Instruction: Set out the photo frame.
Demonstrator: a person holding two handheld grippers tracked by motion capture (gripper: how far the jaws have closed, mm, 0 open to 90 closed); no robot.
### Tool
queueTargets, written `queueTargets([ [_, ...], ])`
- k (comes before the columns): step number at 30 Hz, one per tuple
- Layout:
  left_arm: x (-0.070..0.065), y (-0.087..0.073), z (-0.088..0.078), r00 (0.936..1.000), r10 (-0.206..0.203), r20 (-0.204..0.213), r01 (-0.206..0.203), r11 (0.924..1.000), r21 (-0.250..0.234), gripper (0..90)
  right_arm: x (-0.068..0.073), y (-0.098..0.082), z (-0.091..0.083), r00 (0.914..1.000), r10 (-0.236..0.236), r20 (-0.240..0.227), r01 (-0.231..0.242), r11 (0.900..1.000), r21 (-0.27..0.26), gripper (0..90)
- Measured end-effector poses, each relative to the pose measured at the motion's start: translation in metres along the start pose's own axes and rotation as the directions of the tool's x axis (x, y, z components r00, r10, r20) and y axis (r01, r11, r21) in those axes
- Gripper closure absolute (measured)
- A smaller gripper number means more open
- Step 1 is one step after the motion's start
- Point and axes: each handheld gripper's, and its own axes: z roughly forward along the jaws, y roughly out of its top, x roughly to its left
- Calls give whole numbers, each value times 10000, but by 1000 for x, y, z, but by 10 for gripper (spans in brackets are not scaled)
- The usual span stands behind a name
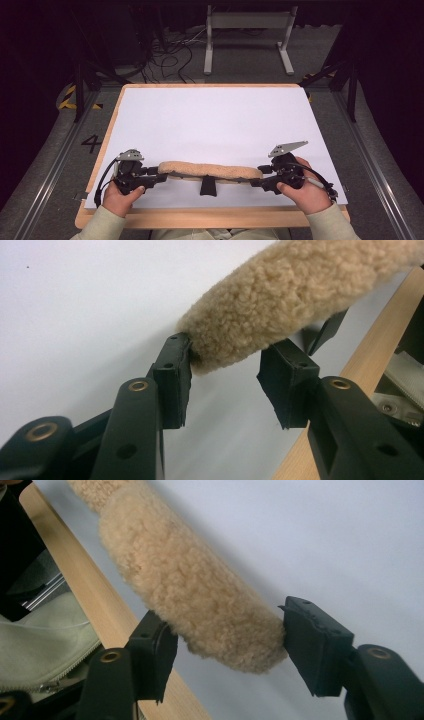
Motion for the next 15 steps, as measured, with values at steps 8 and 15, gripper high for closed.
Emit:
queueTargets([
  [8,-2,-3,0,9997,234,57,-235,9994,241,535,-2,-8,2,9997,-214,-137,220,9990,395,348],
  [15,-2,-4,-8,9973,707,191,-710,9974,144,521,-2,-12,1,9988,-479,66,475,9979,447,410],
])
